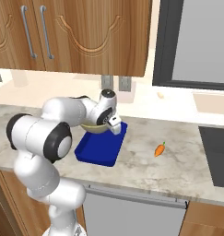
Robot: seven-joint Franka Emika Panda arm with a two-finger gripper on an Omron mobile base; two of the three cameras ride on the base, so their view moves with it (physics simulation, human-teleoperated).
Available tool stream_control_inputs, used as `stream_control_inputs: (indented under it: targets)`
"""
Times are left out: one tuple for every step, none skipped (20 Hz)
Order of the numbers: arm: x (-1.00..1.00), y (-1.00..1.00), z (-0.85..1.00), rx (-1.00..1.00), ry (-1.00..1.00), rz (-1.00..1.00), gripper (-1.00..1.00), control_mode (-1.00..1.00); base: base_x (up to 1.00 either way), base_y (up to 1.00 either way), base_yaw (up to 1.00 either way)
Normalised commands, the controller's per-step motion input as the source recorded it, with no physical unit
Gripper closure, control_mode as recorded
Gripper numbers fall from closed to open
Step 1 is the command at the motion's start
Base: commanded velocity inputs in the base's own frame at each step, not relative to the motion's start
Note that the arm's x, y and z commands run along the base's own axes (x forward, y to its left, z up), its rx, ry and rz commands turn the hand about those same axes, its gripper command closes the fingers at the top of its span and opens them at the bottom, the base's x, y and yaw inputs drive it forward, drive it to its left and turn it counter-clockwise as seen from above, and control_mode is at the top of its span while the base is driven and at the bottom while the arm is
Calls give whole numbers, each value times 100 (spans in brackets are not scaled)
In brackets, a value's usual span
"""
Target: Place the two vegetables and bowl onto the tray for setting up a vegetable dip station.
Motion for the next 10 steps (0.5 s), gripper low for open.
stream_control_inputs:
  targets:
    - [16,-43,-13,0,-6,12,100,-100,0,0,0]
    - [12,-34,-5,0,-2,11,100,-100,0,0,0]
    - [0,-26,0,0,0,8,100,-100,0,0,0]
    - [0,-26,0,1,0,7,100,-100,0,0,0]
    - [0,-25,-4,0,0,7,100,-100,0,0,0]
    - [0,-26,-4,0,0,8,100,-100,0,0,0]
    - [1,-22,-1,0,0,7,100,-100,0,0,0]
    - [8,-17,-1,0,0,8,100,-100,0,0,0]
    - [8,-15,-3,0,0,8,100,-100,0,0,0]
    - [5,-12,-7,0,0,10,100,-100,0,0,0]
